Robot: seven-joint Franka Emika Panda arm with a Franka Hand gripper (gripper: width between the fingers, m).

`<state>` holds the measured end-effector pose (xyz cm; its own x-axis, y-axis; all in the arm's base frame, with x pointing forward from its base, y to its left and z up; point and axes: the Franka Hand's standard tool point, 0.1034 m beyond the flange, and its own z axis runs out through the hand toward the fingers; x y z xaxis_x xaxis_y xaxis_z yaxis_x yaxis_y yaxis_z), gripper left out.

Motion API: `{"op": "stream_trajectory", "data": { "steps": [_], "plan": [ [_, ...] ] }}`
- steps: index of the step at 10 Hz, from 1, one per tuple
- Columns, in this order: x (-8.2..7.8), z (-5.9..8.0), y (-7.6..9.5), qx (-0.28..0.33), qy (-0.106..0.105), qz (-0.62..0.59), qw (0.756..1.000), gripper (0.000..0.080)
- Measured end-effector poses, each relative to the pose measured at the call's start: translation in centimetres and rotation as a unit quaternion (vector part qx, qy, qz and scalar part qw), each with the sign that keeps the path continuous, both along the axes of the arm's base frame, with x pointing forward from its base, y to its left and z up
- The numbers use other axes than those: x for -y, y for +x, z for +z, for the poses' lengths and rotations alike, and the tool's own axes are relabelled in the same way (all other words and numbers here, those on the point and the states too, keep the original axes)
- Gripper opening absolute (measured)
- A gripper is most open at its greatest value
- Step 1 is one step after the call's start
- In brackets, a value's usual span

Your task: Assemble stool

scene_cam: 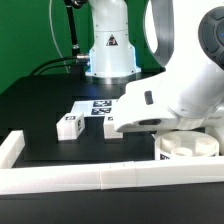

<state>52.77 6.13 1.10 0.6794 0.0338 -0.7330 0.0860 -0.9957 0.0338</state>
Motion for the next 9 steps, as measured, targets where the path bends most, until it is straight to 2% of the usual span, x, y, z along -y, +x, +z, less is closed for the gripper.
{"op": "stream_trajectory", "data": {
  "steps": [4,5,7,8,9],
  "plan": [
    [-0.6,3.9,1.7,0.028,0.013,0.013,0.999,0.0334],
    [-0.6,3.3,2.0,0.046,0.015,0.013,0.999,0.0334],
    [-0.6,3.0,1.9,0.048,0.015,0.013,0.999,0.0334],
    [-0.8,3.1,3.1,0.091,0.021,0.012,0.996,0.0334],
    [-0.6,4.6,3.5,0.131,0.026,0.01,0.991,0.0334]
  ]
}}
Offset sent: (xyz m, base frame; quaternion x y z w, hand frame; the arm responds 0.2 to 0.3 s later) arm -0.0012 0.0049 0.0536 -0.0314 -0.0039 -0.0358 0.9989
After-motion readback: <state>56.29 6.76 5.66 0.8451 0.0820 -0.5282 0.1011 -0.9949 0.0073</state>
